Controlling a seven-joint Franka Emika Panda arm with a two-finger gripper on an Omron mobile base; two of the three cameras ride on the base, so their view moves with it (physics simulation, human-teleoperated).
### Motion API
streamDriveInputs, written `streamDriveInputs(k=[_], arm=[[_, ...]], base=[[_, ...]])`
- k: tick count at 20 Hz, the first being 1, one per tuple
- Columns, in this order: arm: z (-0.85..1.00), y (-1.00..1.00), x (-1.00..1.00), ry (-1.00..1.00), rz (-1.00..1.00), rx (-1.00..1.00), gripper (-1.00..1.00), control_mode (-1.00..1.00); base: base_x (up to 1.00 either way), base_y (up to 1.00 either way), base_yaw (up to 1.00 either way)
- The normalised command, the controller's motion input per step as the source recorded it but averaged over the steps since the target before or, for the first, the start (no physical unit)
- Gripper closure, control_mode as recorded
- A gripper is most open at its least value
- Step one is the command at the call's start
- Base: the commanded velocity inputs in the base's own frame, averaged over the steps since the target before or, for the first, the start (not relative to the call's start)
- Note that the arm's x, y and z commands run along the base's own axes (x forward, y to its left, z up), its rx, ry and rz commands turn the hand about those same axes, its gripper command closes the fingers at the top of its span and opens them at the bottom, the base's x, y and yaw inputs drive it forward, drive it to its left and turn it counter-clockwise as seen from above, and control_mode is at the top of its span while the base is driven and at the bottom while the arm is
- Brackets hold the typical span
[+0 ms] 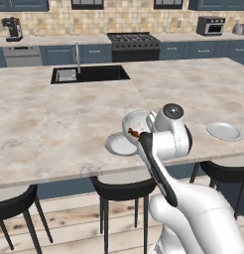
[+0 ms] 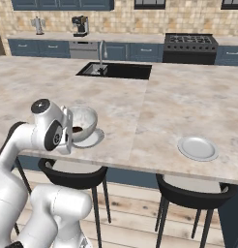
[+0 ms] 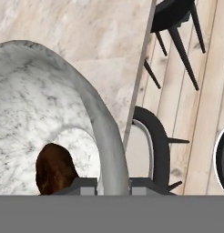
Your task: Pick the chicken drumstick and sweet potato from their plates and place them in the bowl. Then put the bowl in the fridge.
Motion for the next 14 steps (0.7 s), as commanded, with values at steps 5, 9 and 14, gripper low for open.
streamDriveInputs(k=[5,9,14], arm=[[0.00,0.00,0.00,0.00,0.00,0.00,1.00,-1.00],[0.00,0.00,0.00,0.00,0.00,0.00,1.00,-1.00],[0.00,0.00,0.00,0.00,0.00,0.00,1.00,1.00]], base=[[0.00,0.00,0.00],[0.00,0.00,0.00],[0.00,0.00,0.00]])
